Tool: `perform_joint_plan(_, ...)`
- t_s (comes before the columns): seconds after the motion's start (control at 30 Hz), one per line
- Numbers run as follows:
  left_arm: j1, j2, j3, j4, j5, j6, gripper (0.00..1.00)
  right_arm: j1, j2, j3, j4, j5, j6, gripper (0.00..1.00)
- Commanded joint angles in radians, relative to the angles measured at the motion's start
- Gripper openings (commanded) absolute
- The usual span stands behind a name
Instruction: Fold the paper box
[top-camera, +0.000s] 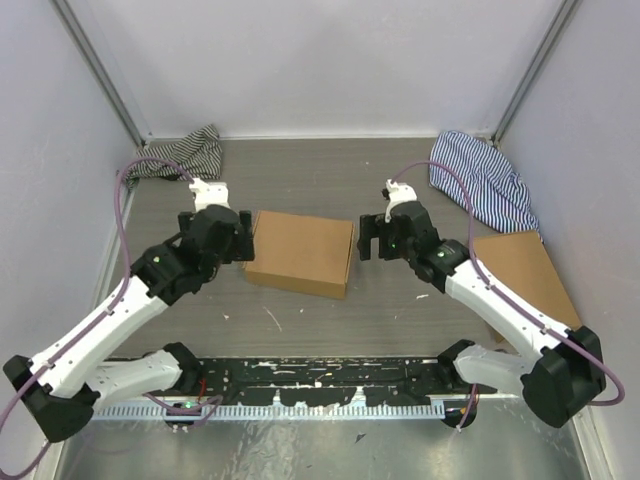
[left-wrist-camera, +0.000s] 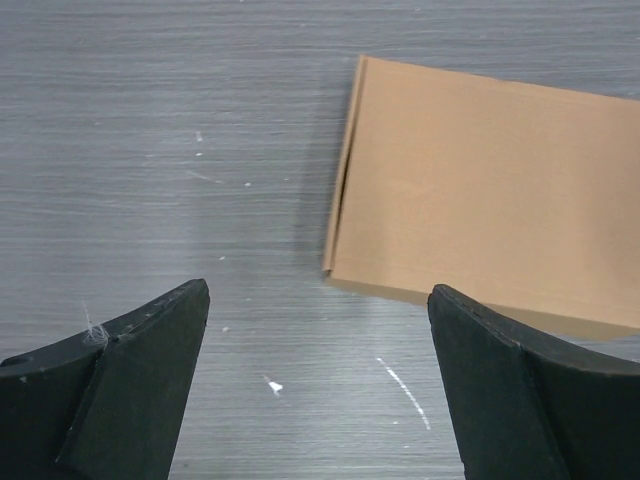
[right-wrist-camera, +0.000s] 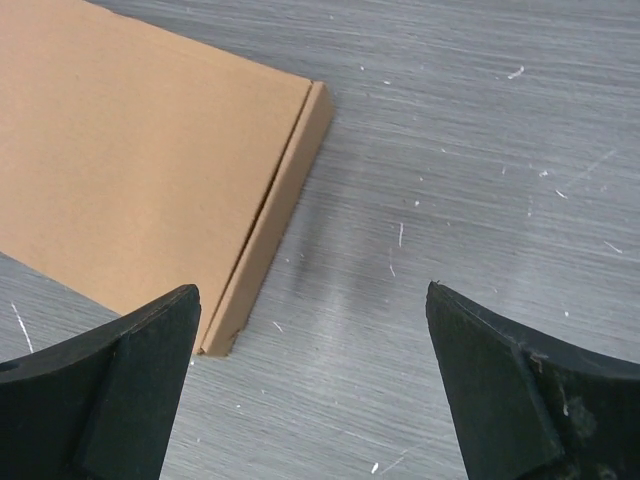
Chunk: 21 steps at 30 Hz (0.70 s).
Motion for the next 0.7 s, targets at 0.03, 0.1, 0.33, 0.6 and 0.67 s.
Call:
perform_joint_plan(0.03,0.125,-0.023,0.057,-0.076,0.122,0.123,0.98,0.005,-0.116,-0.031,0.06,0.071,0.014,1.0)
perform_joint_plan(0.1,0.174,-0.035,0.05,-0.079,0.138,0.157,0.98,0.005,-0.136,-0.041,0.063,0.077,0.015,1.0)
perform_joint_plan(0.33,0.355,-0.069,-0.054,-0.077,0.227,0.209,0.98,0.005,-0.147,-0.055,0.068,0.086,0.02,1.0)
perform_joint_plan(0.6,0.355,-0.173,-0.186,-0.017,0.272,0.188,0.98,0.005,-0.202,-0.093,0.122,0.03,-0.007,1.0)
perform_joint_plan(0.67,0.354,-0.177,-0.186,-0.023,0.28,0.182,0.98,0.005,-0.201,-0.083,0.106,0.055,0.008,1.0)
